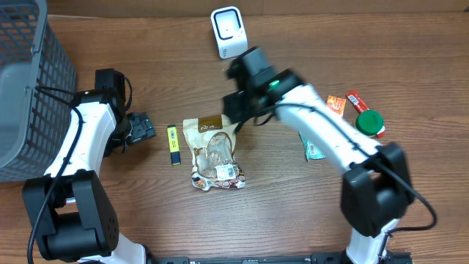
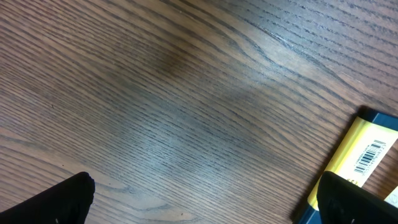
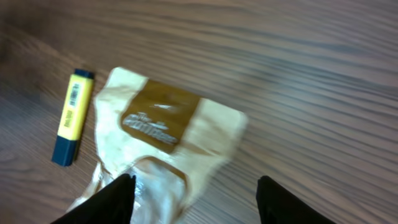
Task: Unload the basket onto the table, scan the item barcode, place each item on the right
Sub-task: 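Move the right gripper left over the clear PanTree snack bag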
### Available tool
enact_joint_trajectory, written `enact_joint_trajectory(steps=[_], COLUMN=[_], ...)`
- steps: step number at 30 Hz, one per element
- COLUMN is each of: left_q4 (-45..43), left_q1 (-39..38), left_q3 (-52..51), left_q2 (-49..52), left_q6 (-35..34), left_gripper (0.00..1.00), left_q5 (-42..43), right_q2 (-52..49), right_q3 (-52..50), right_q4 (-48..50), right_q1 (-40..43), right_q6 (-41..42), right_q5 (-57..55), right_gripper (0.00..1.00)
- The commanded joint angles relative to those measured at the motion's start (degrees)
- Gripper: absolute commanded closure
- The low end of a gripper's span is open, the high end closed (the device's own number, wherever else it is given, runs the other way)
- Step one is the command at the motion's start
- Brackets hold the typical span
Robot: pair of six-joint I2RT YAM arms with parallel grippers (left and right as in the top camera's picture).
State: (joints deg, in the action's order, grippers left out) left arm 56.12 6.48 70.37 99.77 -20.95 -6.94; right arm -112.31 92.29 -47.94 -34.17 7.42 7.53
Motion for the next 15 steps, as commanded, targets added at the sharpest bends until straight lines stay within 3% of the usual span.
enact_joint_trajectory(steps=[1, 8, 15], left_q4=[0.2, 0.2, 0.2], left_q1=[-0.1, -0.1, -0.1], left_q3=[-0.2, -0.2, -0.2], left_q2=[0.2, 0.2, 0.2], left_q6=[0.6, 0.6, 0.6], left_gripper=[0.00, 0.00, 0.00], left_q5=[-0.5, -0.5, -0.5], right_q2=[-3.4, -9.5, -11.1], right_q3=[0.7, 0.7, 0.7], right_q4=[1.8, 3.0, 1.3], right_q1=[-4.6, -9.3, -7.3], right_q6=[-2.1, -4.7, -1.1], right_q5=[-8.3, -10.7, -15.8], right_gripper=[0.34, 0.32, 0.32])
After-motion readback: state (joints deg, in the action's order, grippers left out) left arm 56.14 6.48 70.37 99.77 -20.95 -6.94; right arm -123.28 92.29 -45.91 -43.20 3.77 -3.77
